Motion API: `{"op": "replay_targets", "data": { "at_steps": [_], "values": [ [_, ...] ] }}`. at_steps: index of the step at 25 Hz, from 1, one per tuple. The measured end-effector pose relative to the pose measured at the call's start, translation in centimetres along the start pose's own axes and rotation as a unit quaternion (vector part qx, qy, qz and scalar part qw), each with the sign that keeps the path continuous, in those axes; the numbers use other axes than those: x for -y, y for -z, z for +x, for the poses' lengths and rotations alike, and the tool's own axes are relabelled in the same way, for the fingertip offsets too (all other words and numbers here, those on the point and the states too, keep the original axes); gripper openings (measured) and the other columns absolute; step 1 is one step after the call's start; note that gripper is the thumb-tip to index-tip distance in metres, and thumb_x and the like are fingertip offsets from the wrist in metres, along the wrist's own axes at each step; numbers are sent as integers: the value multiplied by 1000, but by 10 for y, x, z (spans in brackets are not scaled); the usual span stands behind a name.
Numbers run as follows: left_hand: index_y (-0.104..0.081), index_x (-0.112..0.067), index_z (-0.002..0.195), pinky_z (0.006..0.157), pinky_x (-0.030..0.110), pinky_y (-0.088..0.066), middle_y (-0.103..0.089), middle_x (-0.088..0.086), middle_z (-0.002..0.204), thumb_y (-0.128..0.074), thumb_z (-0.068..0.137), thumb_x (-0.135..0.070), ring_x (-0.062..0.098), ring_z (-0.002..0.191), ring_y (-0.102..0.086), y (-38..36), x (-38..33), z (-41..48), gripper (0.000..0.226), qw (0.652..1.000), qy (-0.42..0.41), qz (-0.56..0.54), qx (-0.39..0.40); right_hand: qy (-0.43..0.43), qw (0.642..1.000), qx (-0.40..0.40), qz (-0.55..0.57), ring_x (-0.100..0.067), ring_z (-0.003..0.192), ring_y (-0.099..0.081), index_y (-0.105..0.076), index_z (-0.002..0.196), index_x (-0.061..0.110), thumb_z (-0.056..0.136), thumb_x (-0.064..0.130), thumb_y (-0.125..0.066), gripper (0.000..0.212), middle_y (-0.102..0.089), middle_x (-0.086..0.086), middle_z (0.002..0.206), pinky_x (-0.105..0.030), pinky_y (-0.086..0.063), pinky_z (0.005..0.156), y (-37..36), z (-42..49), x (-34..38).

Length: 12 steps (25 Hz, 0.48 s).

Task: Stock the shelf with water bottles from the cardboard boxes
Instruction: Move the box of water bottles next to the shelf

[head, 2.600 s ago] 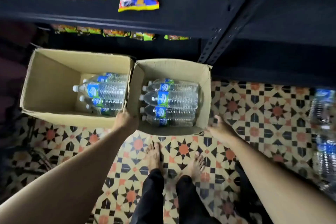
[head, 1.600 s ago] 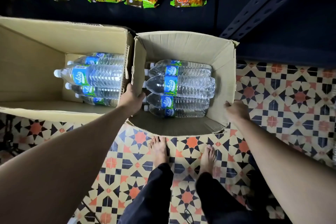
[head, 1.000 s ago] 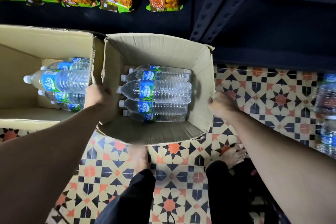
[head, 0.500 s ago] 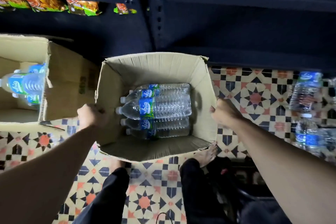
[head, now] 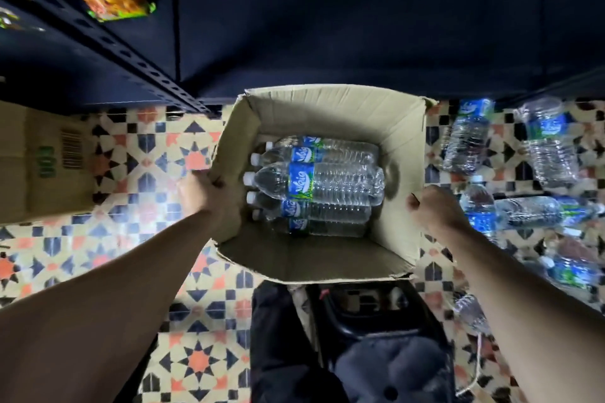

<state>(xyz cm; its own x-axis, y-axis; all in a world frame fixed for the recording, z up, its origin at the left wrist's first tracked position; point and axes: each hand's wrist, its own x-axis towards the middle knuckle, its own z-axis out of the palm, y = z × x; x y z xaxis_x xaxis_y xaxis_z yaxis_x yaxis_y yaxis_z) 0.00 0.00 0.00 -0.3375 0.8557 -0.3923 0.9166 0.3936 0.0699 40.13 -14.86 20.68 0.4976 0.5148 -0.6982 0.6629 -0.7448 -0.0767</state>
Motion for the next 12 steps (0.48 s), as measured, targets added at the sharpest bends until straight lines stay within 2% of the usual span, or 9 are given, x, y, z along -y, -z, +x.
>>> {"op": "replay_targets", "data": {
  "at_steps": [2,6,9,12],
  "values": [
    [-62,-23,73,56,25,-52,-60,-5,63,-55,68,-56,21,58,-60,19,-40,-36,34,999,-16,-27,33,-6,1000,-6,-6,-24,71,-51,-60,97,-3,103,26,-46,33,-59,-21,91,-24,-38,64,12,14,-25],
    [-68,-15,82,61,29,-51,-66,6,73,-56,74,-46,30,71,-66,35,-98,-75,34,996,-43,-33,72,-19,999,-41,-4,-40,100,-63,-61,106,-11,101,28,-47,41,-63,-32,109,-37,-51,81,34,43,-59],
    [-70,-6,94,70,36,-52,-69,18,88,-59,82,-37,38,85,-67,54,-133,-104,35,995,-49,-34,82,-37,997,-64,11,-43,104,-62,-62,106,-11,101,26,-48,40,-62,-34,113,-39,-51,85,44,55,-70],
    [-70,-3,103,71,32,-45,-70,21,98,-60,89,-26,39,94,-66,61,-153,-113,29,996,-30,-40,79,-40,997,-67,7,-45,107,-61,-61,111,-13,104,26,-45,43,-60,-36,115,-41,-51,87,49,59,-72]
  ]
}}
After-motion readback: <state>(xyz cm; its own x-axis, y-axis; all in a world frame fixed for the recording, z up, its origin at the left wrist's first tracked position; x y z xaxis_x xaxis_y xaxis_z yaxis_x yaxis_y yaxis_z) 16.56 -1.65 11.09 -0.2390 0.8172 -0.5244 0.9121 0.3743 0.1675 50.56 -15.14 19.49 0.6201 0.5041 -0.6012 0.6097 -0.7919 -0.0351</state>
